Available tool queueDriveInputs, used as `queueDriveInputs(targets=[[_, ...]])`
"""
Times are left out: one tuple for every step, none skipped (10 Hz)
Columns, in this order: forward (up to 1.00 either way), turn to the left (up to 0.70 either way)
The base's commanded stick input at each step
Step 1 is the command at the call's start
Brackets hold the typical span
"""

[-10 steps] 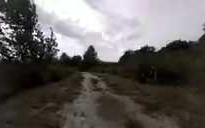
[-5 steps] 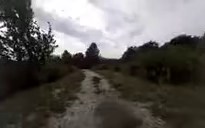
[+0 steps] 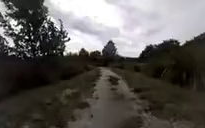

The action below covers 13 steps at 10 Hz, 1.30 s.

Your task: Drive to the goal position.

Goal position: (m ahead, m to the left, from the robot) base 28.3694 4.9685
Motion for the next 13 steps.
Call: queueDriveInputs(targets=[[0.85,0.00],[0.85,0.00],[0.85,0.00],[0.85,-0.34],[0.85,-0.34],[0.85,-0.34],[0.85,-0.07],[0.85,0.00],[0.85,0.00],[0.85,0.00],[0.85,0.00],[0.85,0.00],[0.85,0.00]])
